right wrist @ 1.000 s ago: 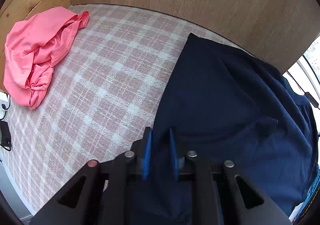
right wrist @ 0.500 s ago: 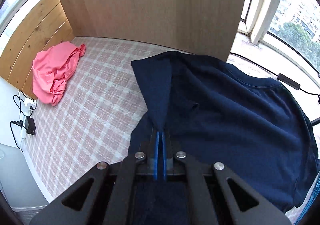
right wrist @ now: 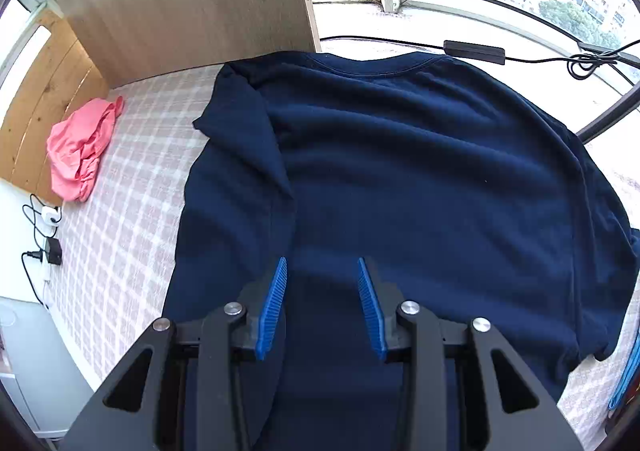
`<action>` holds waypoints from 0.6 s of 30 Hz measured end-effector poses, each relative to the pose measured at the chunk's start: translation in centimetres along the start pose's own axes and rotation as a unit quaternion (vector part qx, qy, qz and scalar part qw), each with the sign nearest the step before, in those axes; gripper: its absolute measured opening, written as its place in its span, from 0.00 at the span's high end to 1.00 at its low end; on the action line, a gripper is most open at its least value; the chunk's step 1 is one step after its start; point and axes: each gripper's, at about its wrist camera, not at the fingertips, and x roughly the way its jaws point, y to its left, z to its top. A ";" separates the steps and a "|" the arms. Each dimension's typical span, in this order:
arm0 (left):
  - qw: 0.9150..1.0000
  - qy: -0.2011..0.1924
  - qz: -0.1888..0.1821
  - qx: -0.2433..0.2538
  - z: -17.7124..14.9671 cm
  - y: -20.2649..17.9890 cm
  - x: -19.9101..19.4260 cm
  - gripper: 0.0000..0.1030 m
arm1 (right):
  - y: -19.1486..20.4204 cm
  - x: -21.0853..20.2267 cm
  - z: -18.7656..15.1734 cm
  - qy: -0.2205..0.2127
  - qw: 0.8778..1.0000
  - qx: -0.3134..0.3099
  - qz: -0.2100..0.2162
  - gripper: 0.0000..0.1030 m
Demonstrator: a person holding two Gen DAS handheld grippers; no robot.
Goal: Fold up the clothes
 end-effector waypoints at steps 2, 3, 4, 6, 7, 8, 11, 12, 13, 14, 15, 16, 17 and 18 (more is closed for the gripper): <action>1.000 -0.007 -0.005 -0.017 -0.3 1.2 -1.2 0.82 | -0.6 -2.7 -1.8 -0.005 0.999 0.004 0.039 0.64; 1.000 -0.010 -0.007 -0.025 -0.4 1.8 -1.9 0.82 | -0.8 -3.9 -2.7 -0.004 0.998 0.010 0.065 0.64; 1.000 -0.009 -0.003 -0.023 -0.5 2.2 -2.0 0.81 | -1.0 -5.0 -3.7 -0.003 0.996 0.012 0.085 0.64; 1.000 0.010 0.001 -0.006 -0.6 2.3 -1.1 0.79 | -0.9 -7.0 -5.8 0.000 0.995 -0.009 0.096 0.64; 1.000 0.026 -0.004 0.002 -0.7 2.3 -0.2 0.79 | -0.3 -8.0 -7.0 -0.005 0.996 -0.029 0.080 0.64; 0.999 0.042 -0.009 0.011 -0.8 2.2 0.7 0.79 | 0.1 -9.0 -8.4 -0.010 0.997 -0.045 0.064 0.64; 0.996 0.070 -0.022 0.053 -1.0 1.7 2.7 0.79 | 0.6 -11.9 -12.9 -0.019 0.994 -0.070 0.083 0.64; 0.995 0.070 -0.029 0.061 -0.9 2.1 3.0 0.79 | 1.6 -12.5 -14.8 -0.020 0.990 -0.086 0.107 0.64; 0.995 0.065 -0.043 0.056 -0.6 3.0 3.0 0.79 | 3.2 -12.6 -17.0 -0.015 0.987 -0.106 0.116 0.64; 0.996 0.059 -0.052 0.052 -0.2 4.1 3.0 0.79 | 4.8 -12.8 -19.2 -0.010 0.984 -0.127 0.125 0.64; 0.996 0.052 -0.061 0.048 0.2 5.2 3.0 0.79 | 6.6 -12.6 -21.4 -0.004 0.980 -0.148 0.133 0.64; 0.996 0.044 -0.061 0.050 0.7 6.2 3.1 0.79 | 9.0 -11.9 -23.7 0.005 0.976 -0.170 0.139 0.64; 0.996 0.037 -0.059 0.052 1.1 7.1 3.2 0.79 | 11.5 -10.8 -26.0 0.018 0.971 -0.188 0.147 0.64; 0.996 0.037 -0.059 0.051 1.4 8.1 3.4 0.79 | 14.1 -9.6 -28.1 0.032 0.965 -0.208 0.153 0.64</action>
